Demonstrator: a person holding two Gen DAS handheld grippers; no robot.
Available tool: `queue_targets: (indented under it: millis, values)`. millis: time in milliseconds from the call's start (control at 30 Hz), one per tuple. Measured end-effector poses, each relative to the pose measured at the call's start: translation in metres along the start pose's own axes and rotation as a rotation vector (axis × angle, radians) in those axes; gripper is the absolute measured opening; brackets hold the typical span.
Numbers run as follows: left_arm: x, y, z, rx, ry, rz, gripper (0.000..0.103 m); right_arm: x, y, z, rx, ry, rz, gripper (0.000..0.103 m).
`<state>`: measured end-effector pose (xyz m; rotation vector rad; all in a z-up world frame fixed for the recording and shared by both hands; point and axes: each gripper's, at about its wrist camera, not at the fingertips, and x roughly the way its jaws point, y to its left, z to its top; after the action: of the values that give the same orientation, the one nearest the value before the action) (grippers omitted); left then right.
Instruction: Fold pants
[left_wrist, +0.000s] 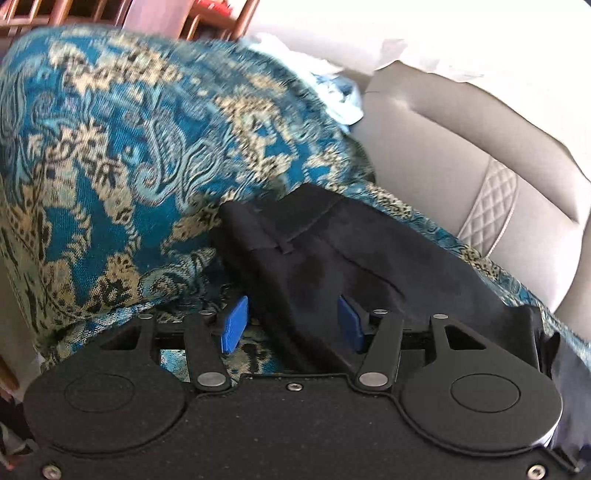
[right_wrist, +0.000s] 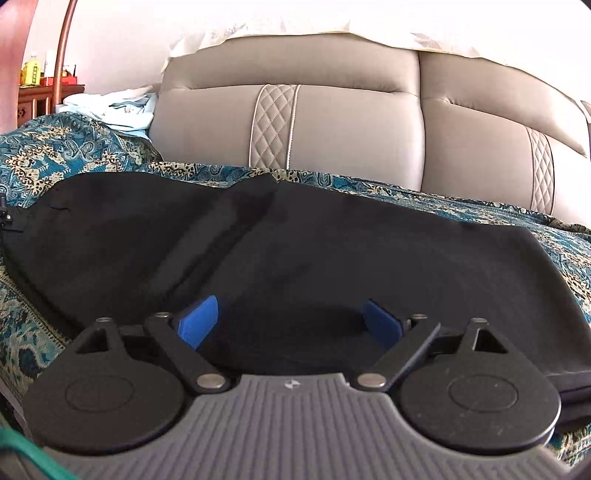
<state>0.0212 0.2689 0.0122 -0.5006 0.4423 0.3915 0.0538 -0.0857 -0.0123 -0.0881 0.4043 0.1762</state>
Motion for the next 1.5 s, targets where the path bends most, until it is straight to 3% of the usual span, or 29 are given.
queue_targets:
  millis: [133,400,567,633,767,1133,1500]
  values:
    - [0.013,0.007,0.01,-0.017,0.051,0.031,0.052,0.0,-0.001,0.0,0.001,-0.003,0.002,0.094]
    - [0.035,0.016,0.026,-0.104,0.07,0.005,0.055,0.0,-0.002,-0.001,-0.001,-0.005,0.006,0.094]
    - [0.046,0.018,0.029,-0.135,0.064,-0.074,0.092,0.001,-0.003,0.0,-0.003,-0.001,0.011,0.095]
    - [0.05,0.012,0.03,-0.084,0.071,-0.075,0.096,0.001,-0.004,0.0,-0.003,-0.002,0.012,0.095]
    - [0.051,0.001,0.027,-0.026,0.069,-0.052,0.1,0.001,-0.004,0.0,-0.003,-0.001,0.013,0.095]
    - [0.051,0.002,0.024,-0.046,0.044,-0.051,0.102,0.002,-0.005,0.002,-0.007,0.013,0.021,0.096]
    - [0.058,-0.012,0.02,0.017,0.029,0.026,0.103,0.002,-0.005,0.002,-0.006,0.014,0.021,0.096]
